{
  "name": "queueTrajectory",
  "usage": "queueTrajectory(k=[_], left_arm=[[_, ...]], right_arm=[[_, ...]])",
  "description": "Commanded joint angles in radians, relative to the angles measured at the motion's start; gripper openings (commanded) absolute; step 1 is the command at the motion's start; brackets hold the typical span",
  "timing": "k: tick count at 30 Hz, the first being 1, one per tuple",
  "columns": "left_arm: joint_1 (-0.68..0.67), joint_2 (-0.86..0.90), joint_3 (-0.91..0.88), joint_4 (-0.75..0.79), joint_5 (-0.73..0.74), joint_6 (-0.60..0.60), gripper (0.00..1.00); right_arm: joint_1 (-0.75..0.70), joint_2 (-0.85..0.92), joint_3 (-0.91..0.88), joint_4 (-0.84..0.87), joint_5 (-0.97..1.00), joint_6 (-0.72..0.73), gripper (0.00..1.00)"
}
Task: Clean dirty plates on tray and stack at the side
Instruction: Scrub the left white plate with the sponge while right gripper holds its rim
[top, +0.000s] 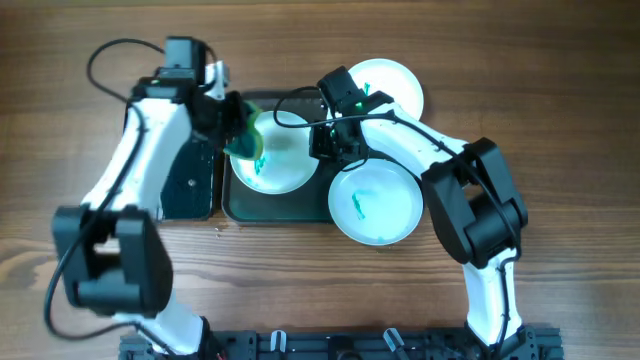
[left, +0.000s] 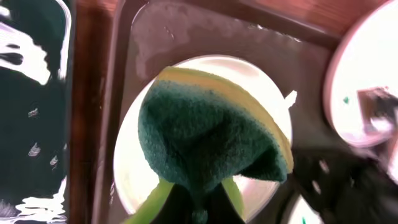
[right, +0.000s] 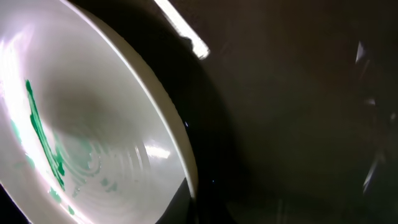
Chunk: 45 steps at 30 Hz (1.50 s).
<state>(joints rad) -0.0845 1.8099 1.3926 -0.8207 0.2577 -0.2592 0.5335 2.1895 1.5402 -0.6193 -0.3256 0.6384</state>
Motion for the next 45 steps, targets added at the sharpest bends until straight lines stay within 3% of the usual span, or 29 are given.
queueTrajectory(k=[1, 8, 10, 13, 15, 18, 20, 23, 26, 29, 31, 35, 37, 40, 42, 45], left_arm=[[-0.056, 0.122, -0.002, 0.01, -0.143, -0.15, 0.04], [-0.11, 0.262, -0.002, 0.06, -0.109, -0.148, 0.04], [-0.134, 0.27, -0.002, 0.063, 0.058, -0.036, 0.04], [-0.151, 0.27, -0.002, 0.069, 0.428, 0.179, 0.04], [-0.149, 0.27, -0.002, 0.086, 0.444, 0.177, 0.04], [-0.133, 0.27, 0.0, 0.148, 0.294, 0.062, 0.04], [-0.116, 0.27, 0.015, 0.146, 0.029, -0.089, 0.04], [-0.102, 0.269, 0.056, 0.027, -0.325, -0.256, 0.04], [-0.103, 0.269, 0.089, -0.101, -0.462, -0.273, 0.04], [-0.106, 0.27, 0.089, -0.194, -0.452, -0.266, 0.04], [-0.108, 0.27, 0.089, -0.18, -0.338, -0.165, 0.04], [-0.11, 0.27, 0.089, -0.021, 0.244, 0.148, 0.04], [-0.11, 0.27, 0.089, 0.05, 0.299, 0.15, 0.04], [-0.109, 0.27, 0.085, 0.096, 0.166, 0.11, 0.04], [-0.11, 0.27, 0.084, 0.084, -0.132, -0.043, 0.04], [-0.11, 0.27, 0.084, 0.02, -0.442, -0.224, 0.04]], right_arm=[[-0.011, -0.004, 0.005, -0.011, 0.011, -0.007, 0.04], [-0.011, -0.004, 0.005, -0.008, 0.012, -0.009, 0.04], [-0.011, -0.004, 0.004, -0.006, 0.012, -0.009, 0.04], [-0.011, -0.004, 0.004, -0.002, 0.013, -0.008, 0.04], [-0.011, -0.004, 0.004, -0.003, 0.012, -0.008, 0.04], [-0.011, -0.004, 0.004, -0.004, 0.011, -0.01, 0.04], [-0.011, -0.004, 0.004, -0.003, 0.012, -0.01, 0.04], [-0.011, -0.003, 0.004, -0.003, 0.015, -0.009, 0.04], [-0.011, -0.003, 0.002, 0.001, 0.015, -0.007, 0.04], [-0.011, -0.003, 0.002, 0.001, 0.015, -0.006, 0.04], [-0.011, -0.003, 0.002, 0.002, 0.015, -0.007, 0.04], [-0.011, -0.003, 0.002, 0.004, 0.015, -0.007, 0.04], [-0.011, -0.003, 0.002, 0.001, 0.014, -0.01, 0.04], [-0.011, -0.003, 0.002, -0.001, 0.015, -0.01, 0.04], [-0.011, -0.003, 0.002, 0.002, 0.016, -0.01, 0.05], [-0.011, -0.003, 0.002, 0.002, 0.018, -0.009, 0.04]])
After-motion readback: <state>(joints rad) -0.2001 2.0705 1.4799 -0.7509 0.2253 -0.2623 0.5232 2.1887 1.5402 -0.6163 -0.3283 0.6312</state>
